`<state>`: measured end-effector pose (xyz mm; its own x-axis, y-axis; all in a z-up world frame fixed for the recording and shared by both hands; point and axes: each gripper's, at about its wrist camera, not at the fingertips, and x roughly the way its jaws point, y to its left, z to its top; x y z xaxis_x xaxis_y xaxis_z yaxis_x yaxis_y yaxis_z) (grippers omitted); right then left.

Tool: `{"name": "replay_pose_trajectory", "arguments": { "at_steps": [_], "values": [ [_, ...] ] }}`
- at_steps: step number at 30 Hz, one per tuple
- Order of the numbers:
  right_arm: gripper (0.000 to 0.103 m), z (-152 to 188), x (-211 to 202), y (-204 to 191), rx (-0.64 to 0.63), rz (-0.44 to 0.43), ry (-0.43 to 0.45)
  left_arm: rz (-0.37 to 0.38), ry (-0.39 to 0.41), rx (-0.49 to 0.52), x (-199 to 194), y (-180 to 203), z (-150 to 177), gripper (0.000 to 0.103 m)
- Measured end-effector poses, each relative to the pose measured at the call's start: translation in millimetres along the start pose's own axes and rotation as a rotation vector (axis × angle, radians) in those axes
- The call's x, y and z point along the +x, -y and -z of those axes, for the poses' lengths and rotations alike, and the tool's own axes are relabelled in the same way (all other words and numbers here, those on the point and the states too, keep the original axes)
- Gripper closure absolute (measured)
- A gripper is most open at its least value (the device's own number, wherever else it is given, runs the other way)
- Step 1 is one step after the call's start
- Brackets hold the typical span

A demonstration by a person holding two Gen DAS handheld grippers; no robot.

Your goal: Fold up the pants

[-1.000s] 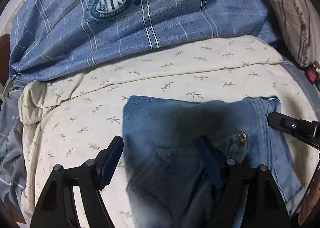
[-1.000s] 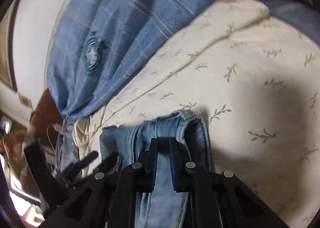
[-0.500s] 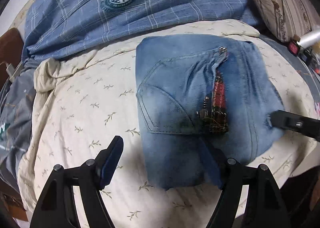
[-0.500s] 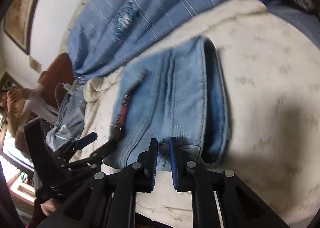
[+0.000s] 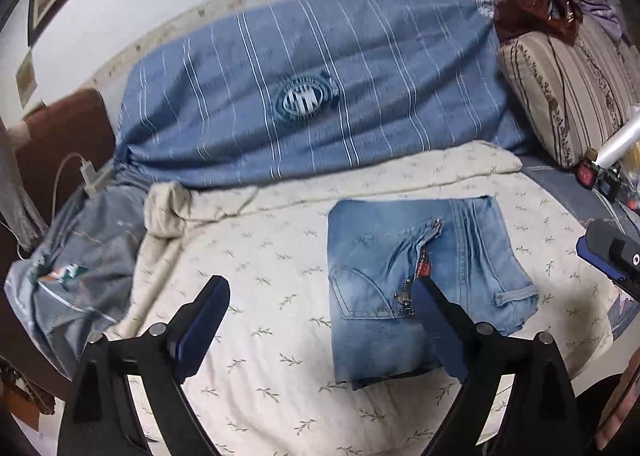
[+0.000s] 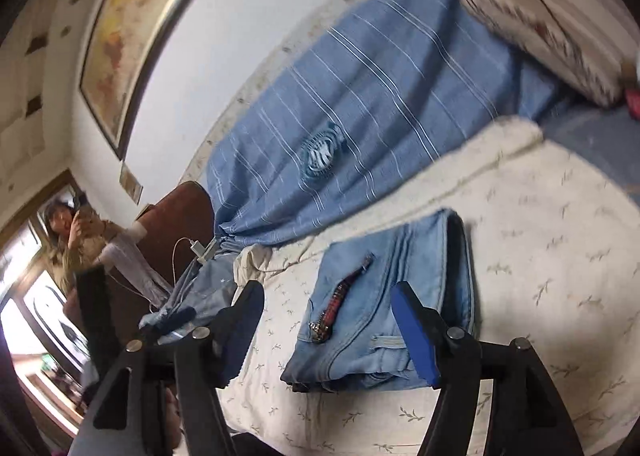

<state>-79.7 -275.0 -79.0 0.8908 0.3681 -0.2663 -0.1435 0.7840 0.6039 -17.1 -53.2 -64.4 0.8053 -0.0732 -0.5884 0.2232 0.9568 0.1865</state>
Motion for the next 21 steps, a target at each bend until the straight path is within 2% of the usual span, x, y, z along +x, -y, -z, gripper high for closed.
{"name": "replay_pose_trajectory", "arguments": {
  "at_steps": [5,11,21],
  "values": [
    [0.033,3.3,-14.1,-4.6,0.000,-0.008,0.032,-0.006,0.048,0.001,-21.1,-5.2,-1.6,0.009],
    [0.033,5.0,-5.2,2.8,0.022,0.011,-0.001,-0.008,0.080,-0.029,-35.3,-12.7,-3.2,0.006],
    [0.033,5.9,1.3,4.0,0.023,0.009,-0.024,-0.030,0.076,-0.058,-30.3,-19.5,-5.1,0.005]
  ]
}}
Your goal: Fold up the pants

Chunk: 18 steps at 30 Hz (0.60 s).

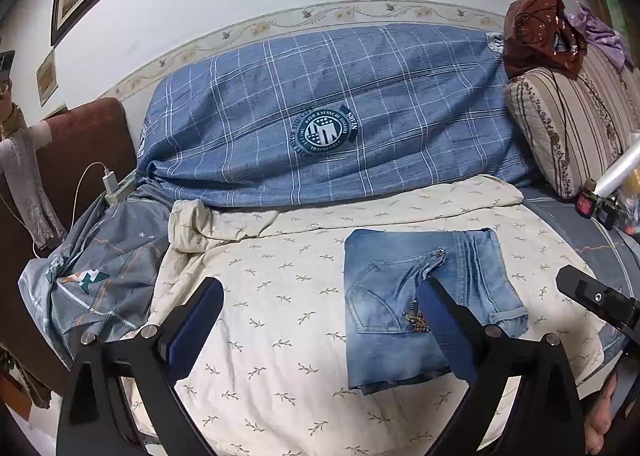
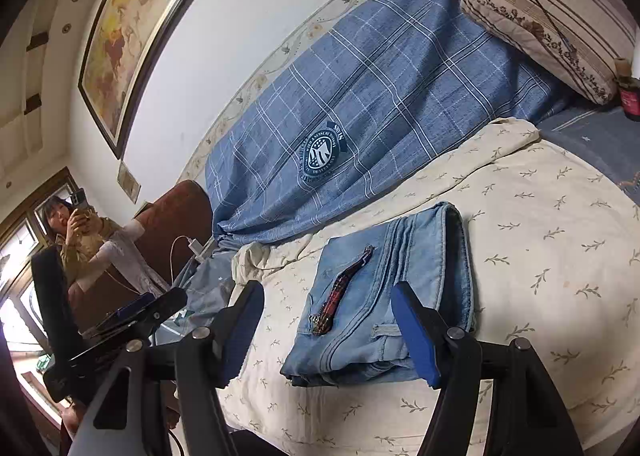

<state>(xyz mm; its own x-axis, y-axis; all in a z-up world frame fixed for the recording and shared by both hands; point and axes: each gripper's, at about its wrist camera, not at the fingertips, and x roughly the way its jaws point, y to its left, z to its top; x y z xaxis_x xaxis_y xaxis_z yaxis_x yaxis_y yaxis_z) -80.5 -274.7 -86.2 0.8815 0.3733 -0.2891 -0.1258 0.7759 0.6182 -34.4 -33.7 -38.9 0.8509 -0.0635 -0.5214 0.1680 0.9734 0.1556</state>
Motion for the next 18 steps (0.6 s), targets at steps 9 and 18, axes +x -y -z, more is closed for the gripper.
{"name": "replay_pose_trajectory", "arguments": {
  "at_steps": [9,18],
  "values": [
    [0.033,-0.4,1.6,0.2,-0.001,0.000,-0.003,-0.017,-0.029,-0.015,10.6,-6.0,4.7,0.005],
    [0.033,1.2,4.1,-2.5,-0.015,0.011,-0.013,-0.030,-0.017,-0.031,8.7,-15.1,2.3,0.005]
  ]
}}
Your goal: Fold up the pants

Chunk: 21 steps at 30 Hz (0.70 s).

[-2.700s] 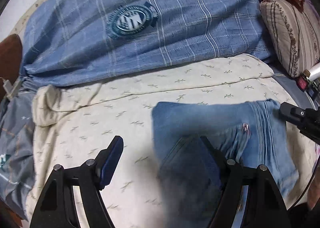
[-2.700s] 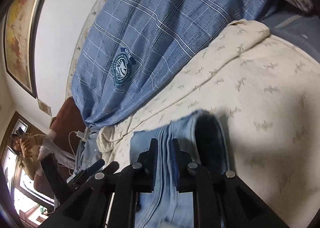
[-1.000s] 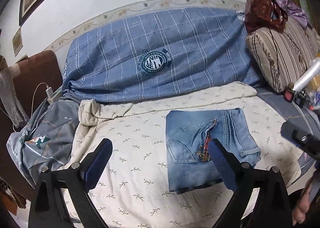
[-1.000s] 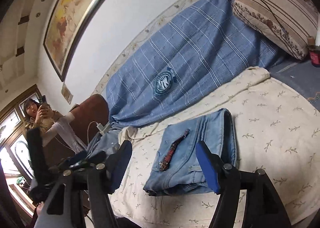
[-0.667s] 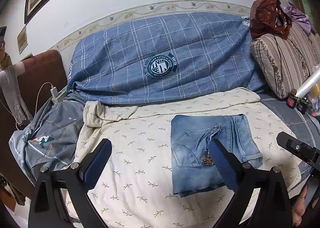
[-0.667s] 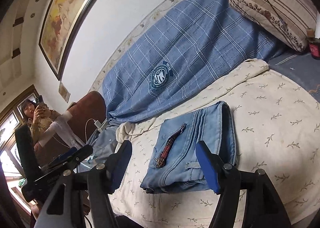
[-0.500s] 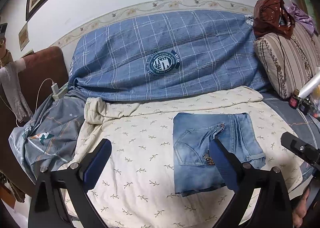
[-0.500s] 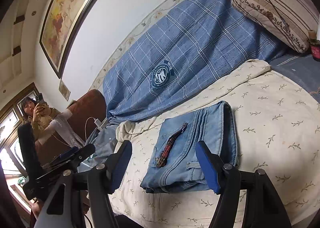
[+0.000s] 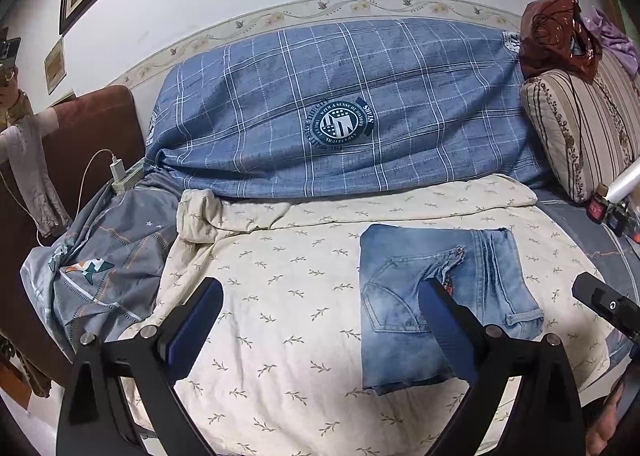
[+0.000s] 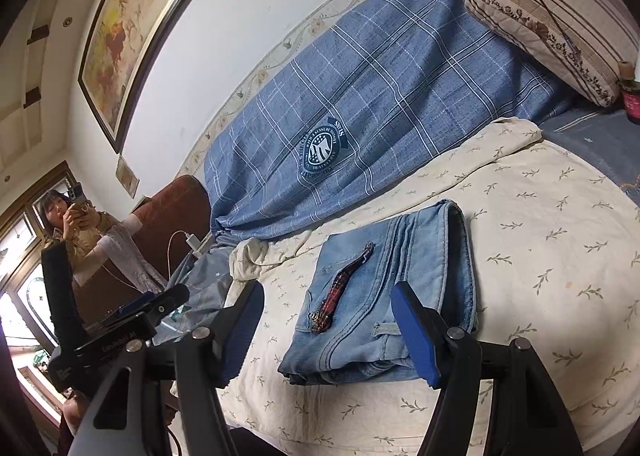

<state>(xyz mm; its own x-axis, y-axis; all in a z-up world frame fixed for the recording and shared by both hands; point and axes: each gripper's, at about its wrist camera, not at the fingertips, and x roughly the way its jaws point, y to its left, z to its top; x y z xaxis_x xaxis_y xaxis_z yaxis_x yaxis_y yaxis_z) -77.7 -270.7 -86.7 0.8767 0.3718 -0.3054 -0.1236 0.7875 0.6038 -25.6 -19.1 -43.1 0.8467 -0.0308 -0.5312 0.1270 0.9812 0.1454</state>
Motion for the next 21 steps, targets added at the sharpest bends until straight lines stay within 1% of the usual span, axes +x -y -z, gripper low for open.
{"name": "replay_pose_trajectory", "arguments": {
  "at_steps": [7,12,21],
  "values": [
    [0.033,0.8,0.7,0.1,-0.001,0.001,-0.001,-0.006,-0.011,-0.018,3.2,-6.6,-0.7,0.005],
    [0.033,1.2,1.3,-0.5,-0.002,0.003,-0.001,0.001,-0.038,-0.034,8.8,-11.1,0.4,0.005],
    [0.033,1.7,2.0,-0.1,-0.005,0.011,-0.003,0.003,-0.038,-0.039,7.3,-14.3,0.9,0.005]
  ]
}}
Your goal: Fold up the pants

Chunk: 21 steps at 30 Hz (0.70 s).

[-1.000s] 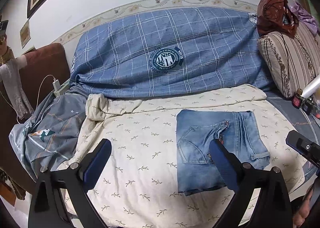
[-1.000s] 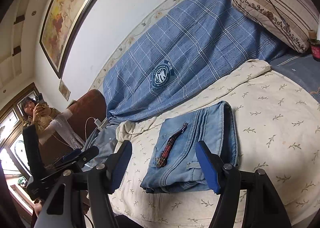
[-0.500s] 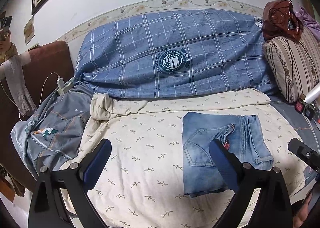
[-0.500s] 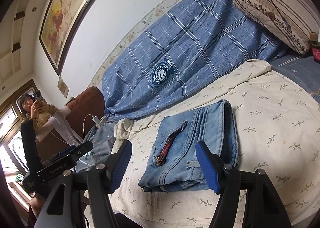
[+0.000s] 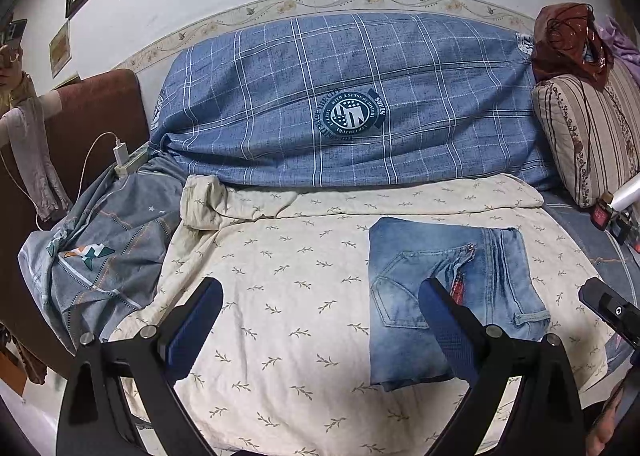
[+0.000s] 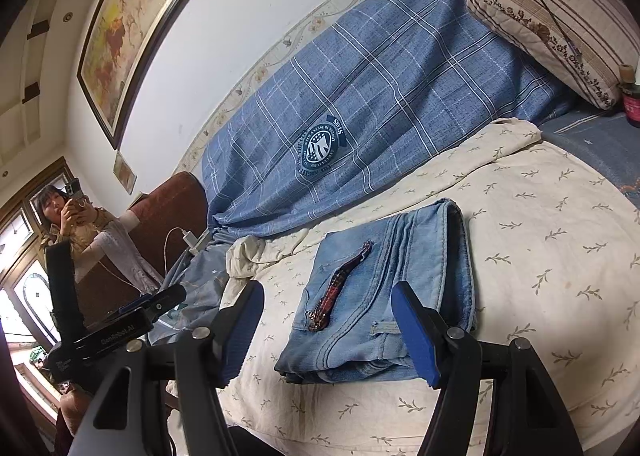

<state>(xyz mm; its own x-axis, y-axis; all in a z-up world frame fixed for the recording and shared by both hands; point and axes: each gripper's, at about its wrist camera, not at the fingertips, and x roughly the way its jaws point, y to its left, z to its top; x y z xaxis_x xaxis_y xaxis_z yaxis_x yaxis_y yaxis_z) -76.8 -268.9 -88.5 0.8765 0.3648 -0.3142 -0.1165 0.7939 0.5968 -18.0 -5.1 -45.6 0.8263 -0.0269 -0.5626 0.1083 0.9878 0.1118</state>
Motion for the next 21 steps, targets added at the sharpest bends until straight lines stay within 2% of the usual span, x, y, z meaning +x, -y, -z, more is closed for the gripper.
{"name": "replay_pose_trajectory", "arguments": {
  "at_steps": [11,21],
  "values": [
    [0.033,-1.9,-1.3,2.6,0.013,0.000,0.006,0.001,-0.035,-0.011,9.7,-3.0,3.9,0.005],
    [0.033,-6.3,-7.6,19.1,0.081,0.007,0.023,0.034,-0.052,-0.015,18.6,-5.3,8.7,0.005]
  ]
}}
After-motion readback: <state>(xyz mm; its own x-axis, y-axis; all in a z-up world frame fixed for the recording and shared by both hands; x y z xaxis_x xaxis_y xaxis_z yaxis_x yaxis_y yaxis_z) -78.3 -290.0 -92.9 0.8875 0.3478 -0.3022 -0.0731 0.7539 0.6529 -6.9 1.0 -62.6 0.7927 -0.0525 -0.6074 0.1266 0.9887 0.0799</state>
